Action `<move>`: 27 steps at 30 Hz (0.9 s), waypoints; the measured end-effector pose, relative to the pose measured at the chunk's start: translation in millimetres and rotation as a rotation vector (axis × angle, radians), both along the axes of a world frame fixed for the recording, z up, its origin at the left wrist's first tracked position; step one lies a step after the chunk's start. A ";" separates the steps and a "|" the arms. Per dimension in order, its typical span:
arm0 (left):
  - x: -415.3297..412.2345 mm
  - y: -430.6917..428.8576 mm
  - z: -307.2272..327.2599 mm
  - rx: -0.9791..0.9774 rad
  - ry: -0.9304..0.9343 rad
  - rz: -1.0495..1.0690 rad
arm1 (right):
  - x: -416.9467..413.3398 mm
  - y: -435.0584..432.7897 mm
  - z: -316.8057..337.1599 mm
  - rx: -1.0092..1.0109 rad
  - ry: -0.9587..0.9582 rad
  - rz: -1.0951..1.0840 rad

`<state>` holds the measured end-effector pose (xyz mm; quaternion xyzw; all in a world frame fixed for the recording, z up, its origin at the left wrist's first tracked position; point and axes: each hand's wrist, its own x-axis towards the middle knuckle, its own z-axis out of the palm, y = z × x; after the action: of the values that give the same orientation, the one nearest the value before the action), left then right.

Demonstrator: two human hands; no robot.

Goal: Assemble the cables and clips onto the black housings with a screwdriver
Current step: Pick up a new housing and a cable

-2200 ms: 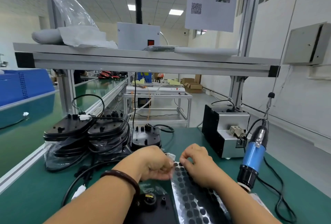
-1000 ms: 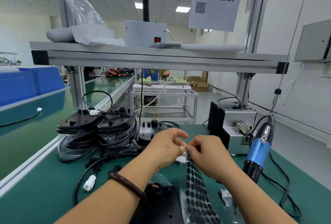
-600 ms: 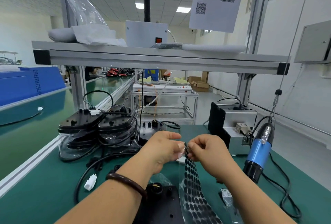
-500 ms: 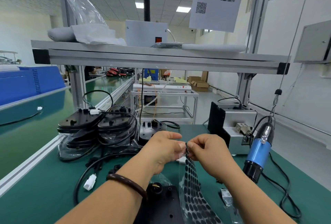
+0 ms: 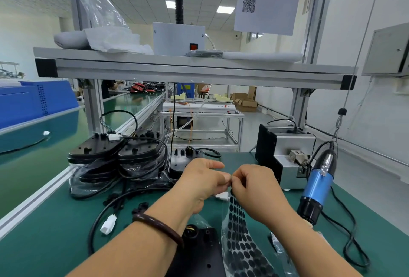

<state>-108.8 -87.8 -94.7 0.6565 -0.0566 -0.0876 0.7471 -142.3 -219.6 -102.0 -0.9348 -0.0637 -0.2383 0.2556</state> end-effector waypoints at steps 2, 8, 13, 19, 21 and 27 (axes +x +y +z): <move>-1.6 1.2 2.5 -0.028 0.020 0.002 | 2.9 -2.3 -3.2 0.132 0.011 0.009; 0.1 6.3 5.0 -0.026 0.089 0.063 | 10.9 -8.7 -11.5 0.694 0.125 0.095; -4.3 13.6 0.4 0.600 -0.182 0.096 | 12.0 -8.3 -11.2 0.735 0.072 0.114; -27.5 5.0 5.8 0.506 -0.273 0.055 | 4.5 3.7 -8.7 0.400 -0.092 0.067; -29.9 4.3 3.8 0.459 -0.259 0.047 | 1.2 4.7 -6.8 0.352 -0.112 0.072; -26.3 17.3 2.4 0.195 -0.190 0.049 | -2.9 -3.2 2.3 0.532 0.005 0.236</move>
<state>-135.1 -70.5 -92.4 0.7325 -0.1021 -0.0121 0.6729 -145.2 -222.8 -99.7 -0.8217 -0.1068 -0.2127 0.5179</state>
